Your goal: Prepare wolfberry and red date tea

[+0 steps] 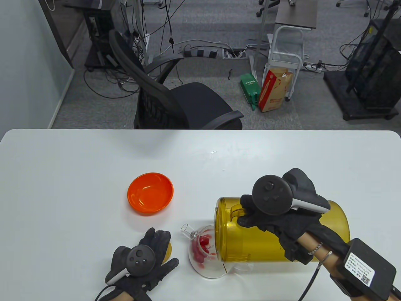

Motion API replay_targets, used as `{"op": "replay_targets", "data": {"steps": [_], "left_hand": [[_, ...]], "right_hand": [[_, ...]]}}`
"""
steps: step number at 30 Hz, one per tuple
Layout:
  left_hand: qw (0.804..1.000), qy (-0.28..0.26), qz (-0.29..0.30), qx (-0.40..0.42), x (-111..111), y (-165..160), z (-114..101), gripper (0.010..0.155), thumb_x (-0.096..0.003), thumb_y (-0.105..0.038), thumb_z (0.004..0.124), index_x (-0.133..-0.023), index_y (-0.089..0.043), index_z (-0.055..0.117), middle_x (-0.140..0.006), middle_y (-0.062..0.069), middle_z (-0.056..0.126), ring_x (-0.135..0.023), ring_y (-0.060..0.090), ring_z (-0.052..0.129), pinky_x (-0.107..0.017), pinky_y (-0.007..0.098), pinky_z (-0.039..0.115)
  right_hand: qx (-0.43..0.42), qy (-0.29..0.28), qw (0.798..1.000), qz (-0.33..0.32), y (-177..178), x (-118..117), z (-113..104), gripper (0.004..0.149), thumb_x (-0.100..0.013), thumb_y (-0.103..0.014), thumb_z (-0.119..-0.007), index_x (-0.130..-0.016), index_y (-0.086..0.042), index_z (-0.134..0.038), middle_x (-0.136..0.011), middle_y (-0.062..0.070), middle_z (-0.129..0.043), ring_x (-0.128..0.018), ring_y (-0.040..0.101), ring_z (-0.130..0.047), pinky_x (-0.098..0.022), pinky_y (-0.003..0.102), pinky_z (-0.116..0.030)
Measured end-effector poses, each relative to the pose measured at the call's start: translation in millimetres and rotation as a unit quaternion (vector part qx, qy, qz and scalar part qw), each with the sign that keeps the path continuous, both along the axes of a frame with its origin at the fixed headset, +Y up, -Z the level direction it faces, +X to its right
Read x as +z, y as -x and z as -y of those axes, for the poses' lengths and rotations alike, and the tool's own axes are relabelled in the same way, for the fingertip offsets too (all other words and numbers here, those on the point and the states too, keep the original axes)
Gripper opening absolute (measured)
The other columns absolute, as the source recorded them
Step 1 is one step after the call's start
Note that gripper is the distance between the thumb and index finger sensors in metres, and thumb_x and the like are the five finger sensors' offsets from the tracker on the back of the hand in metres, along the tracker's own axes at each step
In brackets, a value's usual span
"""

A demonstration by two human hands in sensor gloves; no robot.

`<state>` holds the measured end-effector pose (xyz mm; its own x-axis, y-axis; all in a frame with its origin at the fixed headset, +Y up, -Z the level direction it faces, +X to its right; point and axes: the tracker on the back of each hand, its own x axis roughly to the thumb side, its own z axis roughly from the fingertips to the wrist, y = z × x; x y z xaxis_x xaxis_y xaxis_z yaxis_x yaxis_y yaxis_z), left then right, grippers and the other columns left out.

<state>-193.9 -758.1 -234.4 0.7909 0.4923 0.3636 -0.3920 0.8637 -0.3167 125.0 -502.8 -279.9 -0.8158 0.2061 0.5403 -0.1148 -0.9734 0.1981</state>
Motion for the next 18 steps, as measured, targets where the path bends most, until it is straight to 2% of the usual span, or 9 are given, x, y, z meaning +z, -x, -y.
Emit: {"op": "replay_targets", "data": {"steps": [8, 18], "left_hand": [[1.0, 0.0, -0.001, 0.001, -0.1, -0.2, -0.1, 0.08, -0.0595, -0.052, 0.067, -0.111, -0.004, 0.029, -0.116, 0.031, 0.037, -0.104, 0.055, 0.023, -0.071, 0.066, 0.033], [1.0, -0.002, 0.0, -0.001, -0.3, -0.4, -0.1, 0.08, -0.0594, -0.052, 0.067, -0.111, -0.004, 0.029, -0.116, 0.032, 0.038, -0.104, 0.055, 0.023, -0.071, 0.066, 0.033]], "right_hand": [[-0.051, 0.013, 0.999, 0.005, -21.5, -7.6, 13.1, 0.042, -0.047, -0.048, -0.084, -0.07, -0.012, -0.087, -0.04, 0.008, -0.095, -0.022, 0.023, -0.094, -0.024, 0.048, -0.083], [-0.193, 0.055, 0.98, 0.021, -76.6, -24.7, 44.7, 0.042, -0.047, -0.046, -0.086, -0.07, -0.011, -0.088, -0.041, 0.01, -0.095, -0.023, 0.024, -0.094, -0.025, 0.048, -0.083]]}}
